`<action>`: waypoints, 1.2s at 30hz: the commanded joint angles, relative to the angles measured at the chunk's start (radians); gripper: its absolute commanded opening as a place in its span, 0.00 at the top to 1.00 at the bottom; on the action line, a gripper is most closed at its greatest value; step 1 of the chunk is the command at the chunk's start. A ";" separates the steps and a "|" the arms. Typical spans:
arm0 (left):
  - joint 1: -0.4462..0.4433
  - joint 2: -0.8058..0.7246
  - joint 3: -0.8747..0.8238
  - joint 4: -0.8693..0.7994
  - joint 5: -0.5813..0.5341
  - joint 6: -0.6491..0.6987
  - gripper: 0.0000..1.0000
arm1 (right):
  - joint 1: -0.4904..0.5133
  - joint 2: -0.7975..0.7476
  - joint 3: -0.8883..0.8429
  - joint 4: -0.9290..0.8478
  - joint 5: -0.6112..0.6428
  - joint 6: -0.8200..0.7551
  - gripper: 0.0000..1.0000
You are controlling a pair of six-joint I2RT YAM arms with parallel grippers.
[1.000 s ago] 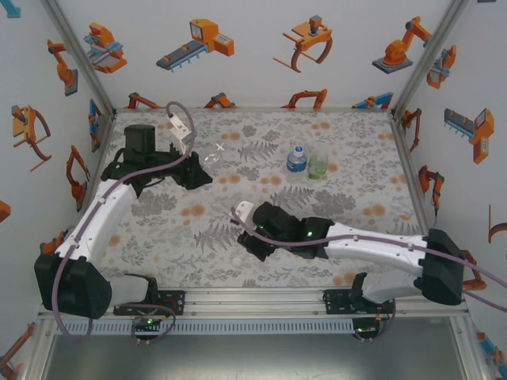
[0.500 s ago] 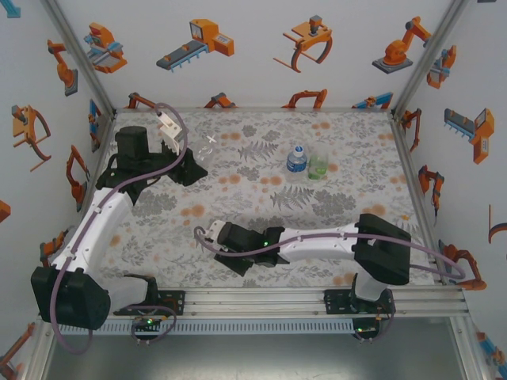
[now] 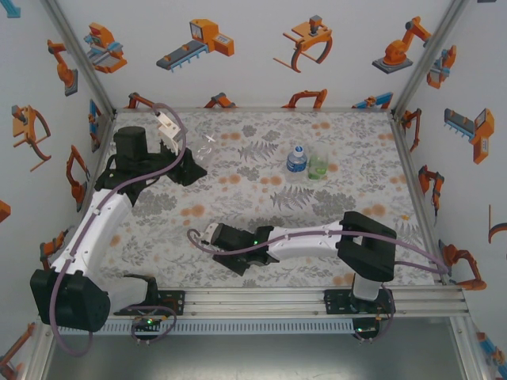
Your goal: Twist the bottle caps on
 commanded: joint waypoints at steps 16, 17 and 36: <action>0.012 -0.026 -0.012 0.032 0.004 -0.020 1.00 | -0.199 -0.093 -0.026 0.016 0.048 0.207 0.69; 0.012 -0.025 -0.012 0.034 0.004 -0.021 1.00 | -0.231 -0.098 -0.032 0.016 0.050 0.238 0.70; 0.012 -0.026 -0.011 0.037 0.006 -0.025 1.00 | -0.381 -0.015 0.105 -0.189 0.089 0.351 0.53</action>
